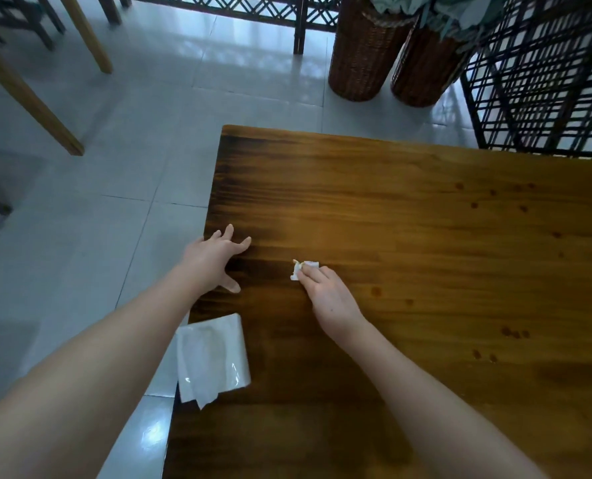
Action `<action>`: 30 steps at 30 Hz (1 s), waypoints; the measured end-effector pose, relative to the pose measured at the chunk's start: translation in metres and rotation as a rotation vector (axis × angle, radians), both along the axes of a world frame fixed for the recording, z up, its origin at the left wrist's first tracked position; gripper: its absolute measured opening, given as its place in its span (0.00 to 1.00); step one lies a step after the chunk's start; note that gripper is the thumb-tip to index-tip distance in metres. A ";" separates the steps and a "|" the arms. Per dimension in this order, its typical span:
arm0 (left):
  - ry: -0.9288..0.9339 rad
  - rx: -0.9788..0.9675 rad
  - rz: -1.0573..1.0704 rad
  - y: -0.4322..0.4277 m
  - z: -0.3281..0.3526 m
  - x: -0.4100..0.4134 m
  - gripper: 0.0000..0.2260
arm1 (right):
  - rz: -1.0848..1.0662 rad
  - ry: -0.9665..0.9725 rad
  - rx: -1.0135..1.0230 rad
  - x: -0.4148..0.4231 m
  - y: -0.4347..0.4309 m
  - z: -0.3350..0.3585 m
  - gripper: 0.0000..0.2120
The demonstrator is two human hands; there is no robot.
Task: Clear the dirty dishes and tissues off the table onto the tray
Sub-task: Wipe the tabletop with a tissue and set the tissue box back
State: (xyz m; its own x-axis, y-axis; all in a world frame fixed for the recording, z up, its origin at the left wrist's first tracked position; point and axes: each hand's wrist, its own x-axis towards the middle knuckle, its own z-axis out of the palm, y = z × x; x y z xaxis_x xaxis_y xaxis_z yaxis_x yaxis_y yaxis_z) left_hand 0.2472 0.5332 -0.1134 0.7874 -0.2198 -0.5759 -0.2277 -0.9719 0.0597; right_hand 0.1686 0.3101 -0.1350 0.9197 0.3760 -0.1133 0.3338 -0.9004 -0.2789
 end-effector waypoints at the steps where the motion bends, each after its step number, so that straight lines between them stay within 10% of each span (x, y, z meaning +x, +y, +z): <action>1: 0.001 -0.006 -0.002 0.000 0.000 -0.001 0.45 | -0.021 0.003 0.006 -0.005 -0.009 0.002 0.23; 10: -0.035 -0.061 -0.068 0.004 0.014 -0.017 0.34 | -0.567 -0.037 -0.008 -0.043 -0.107 0.009 0.19; 24: -0.047 -0.124 -0.277 -0.100 0.024 -0.107 0.28 | -0.109 -0.012 0.044 -0.095 -0.082 0.015 0.20; 30: -0.017 -0.043 -0.188 -0.114 0.015 -0.136 0.32 | -0.270 -0.025 0.027 -0.084 -0.131 0.014 0.19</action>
